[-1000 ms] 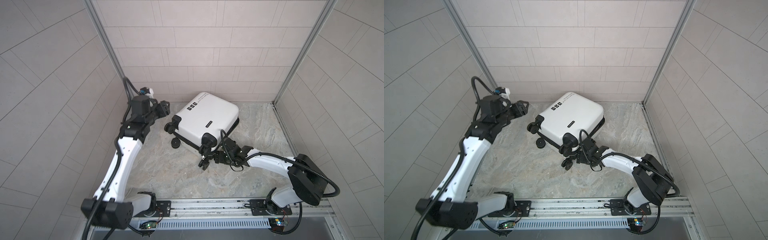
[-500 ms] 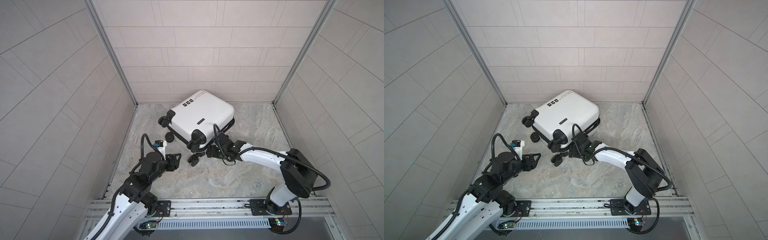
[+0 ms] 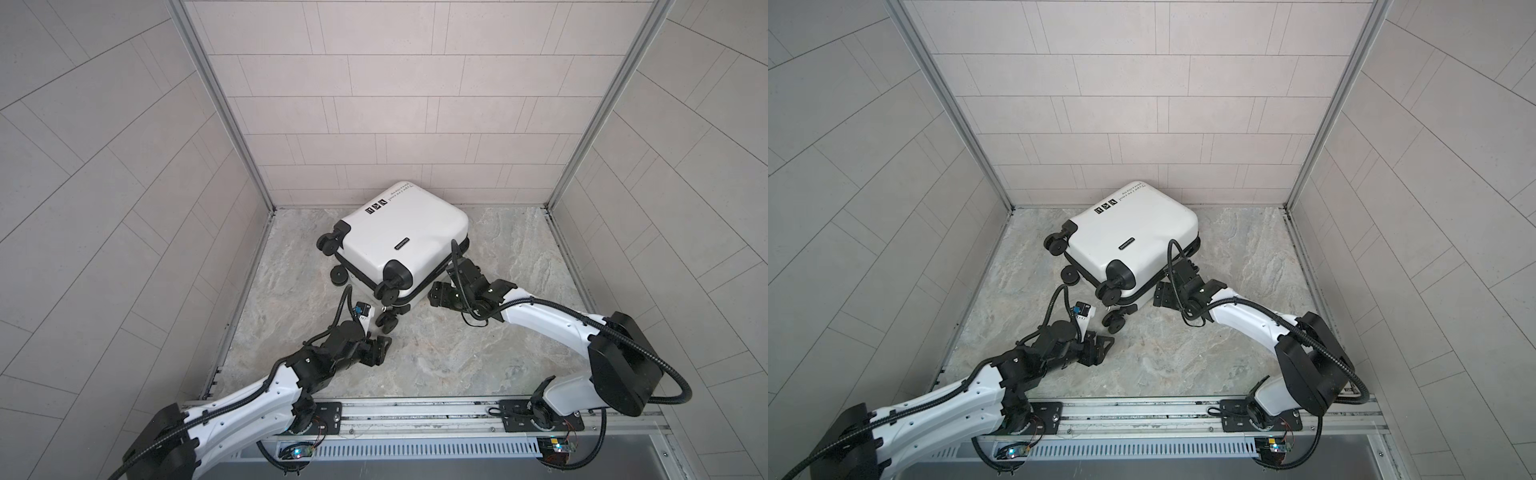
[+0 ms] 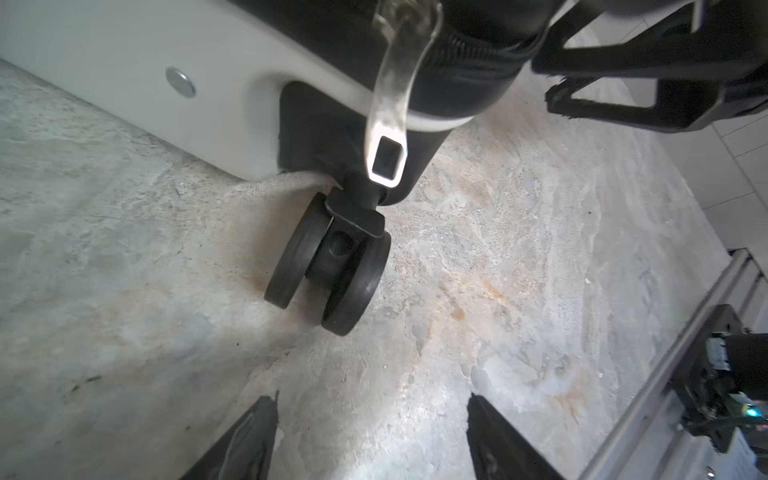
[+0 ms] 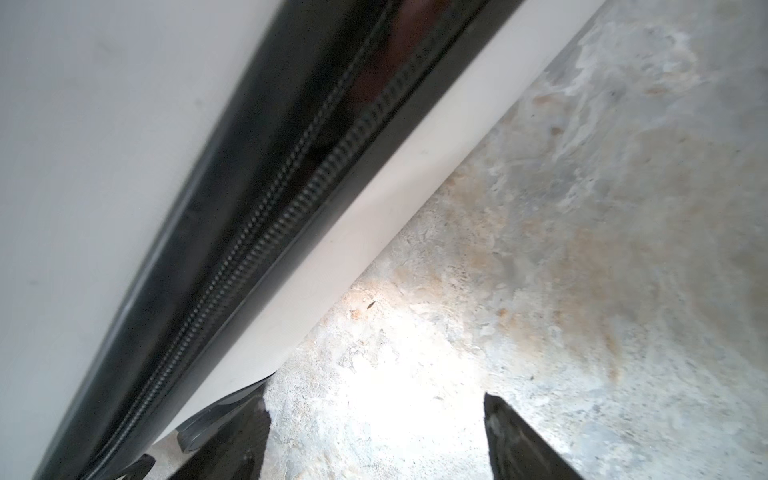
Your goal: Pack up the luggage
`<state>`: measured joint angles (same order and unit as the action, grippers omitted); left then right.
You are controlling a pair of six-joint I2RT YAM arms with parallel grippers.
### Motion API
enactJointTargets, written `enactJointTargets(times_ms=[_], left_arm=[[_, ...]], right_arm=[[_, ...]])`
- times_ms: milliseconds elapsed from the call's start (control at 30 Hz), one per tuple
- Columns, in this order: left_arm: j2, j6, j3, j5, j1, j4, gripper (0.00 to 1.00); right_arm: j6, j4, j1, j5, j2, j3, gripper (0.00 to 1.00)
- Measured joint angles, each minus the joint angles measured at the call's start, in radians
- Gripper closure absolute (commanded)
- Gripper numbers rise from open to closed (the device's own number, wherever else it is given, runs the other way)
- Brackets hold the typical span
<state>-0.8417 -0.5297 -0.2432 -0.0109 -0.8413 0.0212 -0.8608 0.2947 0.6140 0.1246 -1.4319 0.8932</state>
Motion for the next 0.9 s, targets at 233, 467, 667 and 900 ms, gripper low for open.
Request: enactJointTargets(times_ms=[233,467,667,900], left_arm=[[-0.237,0.103,0.066,0.095,-0.010,0.293,0.22],[-0.449,0.182,0.082,0.136,-0.010,0.574,0.24],[-0.546,0.181,0.114,0.144,-0.010,0.785,0.35],[-0.695,0.118,0.172,0.132,-0.015,1.064,0.65]], right_arm=[[0.011,0.005,-0.058,0.018,0.051,-0.031,0.16],[0.020,0.022,-0.093,0.033,0.090,-0.034,0.16],[0.023,0.032,-0.102,0.041,0.117,-0.035,0.16],[0.024,0.050,-0.106,0.048,0.117,-0.035,0.16]])
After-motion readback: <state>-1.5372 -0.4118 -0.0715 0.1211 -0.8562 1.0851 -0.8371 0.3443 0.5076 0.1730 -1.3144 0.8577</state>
